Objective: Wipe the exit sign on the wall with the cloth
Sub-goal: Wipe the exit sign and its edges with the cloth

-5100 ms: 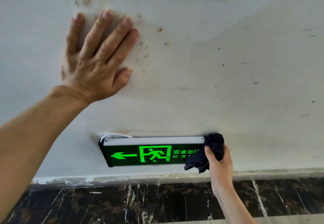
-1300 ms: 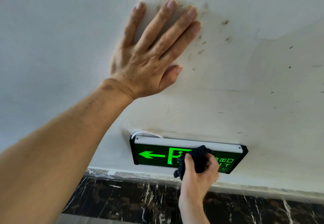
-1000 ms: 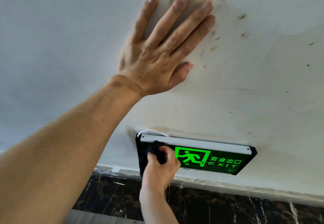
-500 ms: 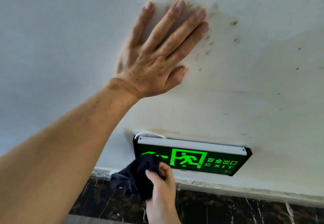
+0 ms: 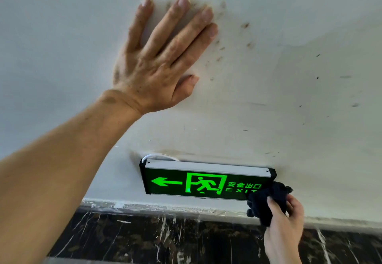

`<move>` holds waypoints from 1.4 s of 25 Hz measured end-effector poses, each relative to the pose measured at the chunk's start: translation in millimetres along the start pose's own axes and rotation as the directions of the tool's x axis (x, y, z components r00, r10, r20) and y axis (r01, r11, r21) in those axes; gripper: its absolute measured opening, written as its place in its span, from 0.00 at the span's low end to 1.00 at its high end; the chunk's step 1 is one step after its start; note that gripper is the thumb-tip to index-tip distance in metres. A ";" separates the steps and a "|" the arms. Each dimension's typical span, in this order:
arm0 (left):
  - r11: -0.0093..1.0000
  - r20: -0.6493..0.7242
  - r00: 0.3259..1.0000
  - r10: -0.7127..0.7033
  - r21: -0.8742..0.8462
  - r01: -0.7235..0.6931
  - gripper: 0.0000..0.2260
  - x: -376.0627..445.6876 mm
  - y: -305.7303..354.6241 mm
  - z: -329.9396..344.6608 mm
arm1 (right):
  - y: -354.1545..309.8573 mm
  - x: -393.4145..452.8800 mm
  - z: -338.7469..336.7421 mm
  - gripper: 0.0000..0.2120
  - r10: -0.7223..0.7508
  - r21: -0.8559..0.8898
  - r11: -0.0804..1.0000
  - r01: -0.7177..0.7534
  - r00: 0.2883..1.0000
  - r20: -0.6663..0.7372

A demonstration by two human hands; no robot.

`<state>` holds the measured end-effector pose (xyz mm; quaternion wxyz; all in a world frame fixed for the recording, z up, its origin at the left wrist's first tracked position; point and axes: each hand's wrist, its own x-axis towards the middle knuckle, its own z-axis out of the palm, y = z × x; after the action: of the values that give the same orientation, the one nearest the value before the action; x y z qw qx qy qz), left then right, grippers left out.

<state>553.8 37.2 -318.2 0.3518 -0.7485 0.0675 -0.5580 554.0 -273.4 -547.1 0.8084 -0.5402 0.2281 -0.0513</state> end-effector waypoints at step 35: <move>0.999 0.019 1.000 -0.005 -0.035 0.006 0.30 1.3 1.6 -2.0 | 62.7 -46.3 -5.1 0.12 0.478 0.011 0.875 -0.483 0.869 0.131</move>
<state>553.0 34.5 -317.8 0.3377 -0.7600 0.0721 -0.5507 500.3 -236.7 -590.4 0.8199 -0.4508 0.3034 0.1801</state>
